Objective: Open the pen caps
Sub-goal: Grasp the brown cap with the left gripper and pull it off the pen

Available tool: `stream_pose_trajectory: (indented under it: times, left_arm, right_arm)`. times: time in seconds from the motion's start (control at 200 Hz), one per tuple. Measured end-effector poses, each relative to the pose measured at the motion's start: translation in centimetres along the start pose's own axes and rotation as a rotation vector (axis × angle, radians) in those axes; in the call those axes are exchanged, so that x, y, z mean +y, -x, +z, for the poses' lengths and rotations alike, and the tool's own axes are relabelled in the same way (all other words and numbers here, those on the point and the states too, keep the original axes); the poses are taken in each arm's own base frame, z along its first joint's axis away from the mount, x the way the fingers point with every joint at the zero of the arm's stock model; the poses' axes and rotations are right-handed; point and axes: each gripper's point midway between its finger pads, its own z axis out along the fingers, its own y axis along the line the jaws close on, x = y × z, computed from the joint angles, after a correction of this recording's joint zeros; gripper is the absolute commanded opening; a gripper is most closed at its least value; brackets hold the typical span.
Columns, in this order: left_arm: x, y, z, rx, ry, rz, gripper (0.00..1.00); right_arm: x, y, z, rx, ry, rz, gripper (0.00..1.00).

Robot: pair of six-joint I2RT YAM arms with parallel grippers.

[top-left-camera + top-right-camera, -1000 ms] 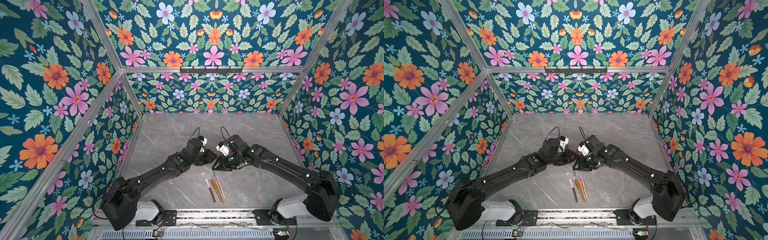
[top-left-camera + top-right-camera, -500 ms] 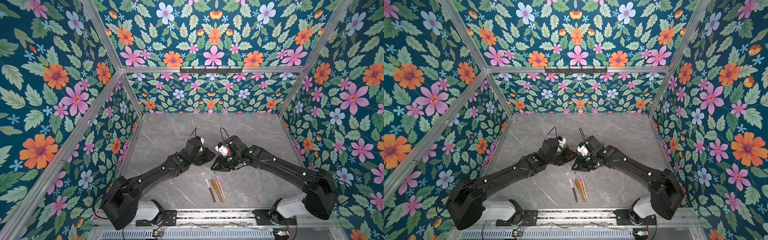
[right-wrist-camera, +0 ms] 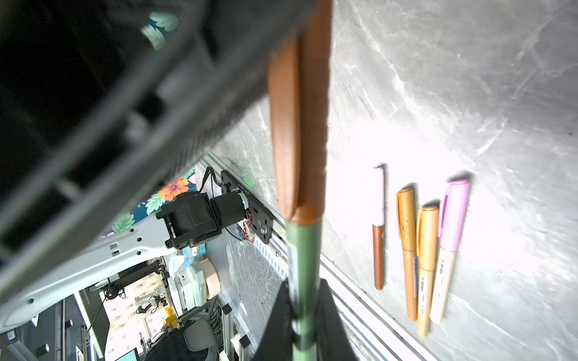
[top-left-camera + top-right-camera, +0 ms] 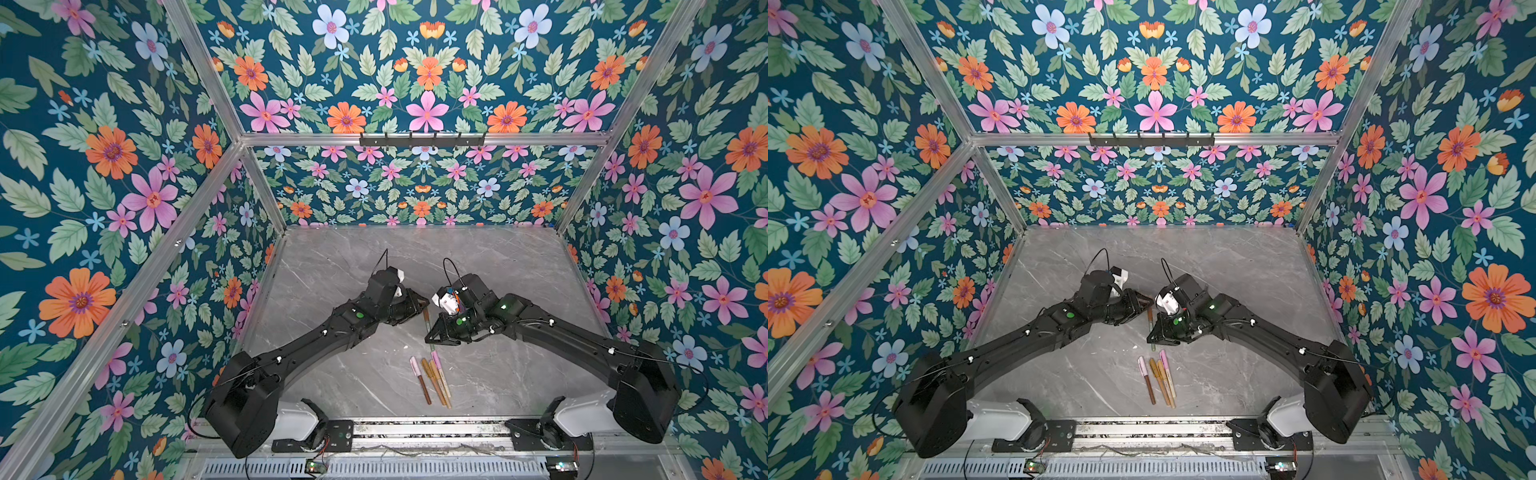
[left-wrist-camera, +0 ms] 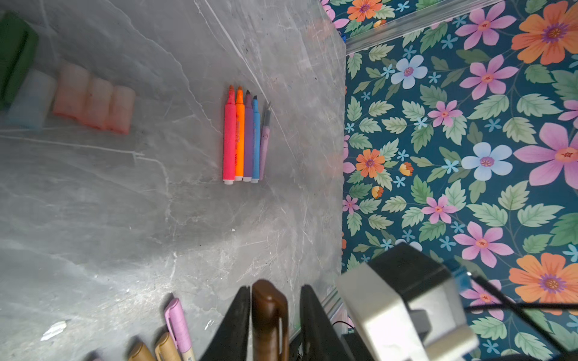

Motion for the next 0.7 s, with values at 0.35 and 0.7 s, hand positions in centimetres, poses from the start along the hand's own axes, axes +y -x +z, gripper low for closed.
stream_pose_trajectory:
  times: [0.35,0.7]
  left_arm:
    - [0.4,-0.5,0.2,0.024,-0.003,-0.001,0.33]
    - [0.3,-1.0,0.7,0.058,-0.022,0.004,0.0]
  right_arm:
    - [0.2,-0.1,-0.2,0.007,-0.005,0.001,0.0]
    - [0.1,0.0,-0.2,0.013,-0.018,0.002,0.0]
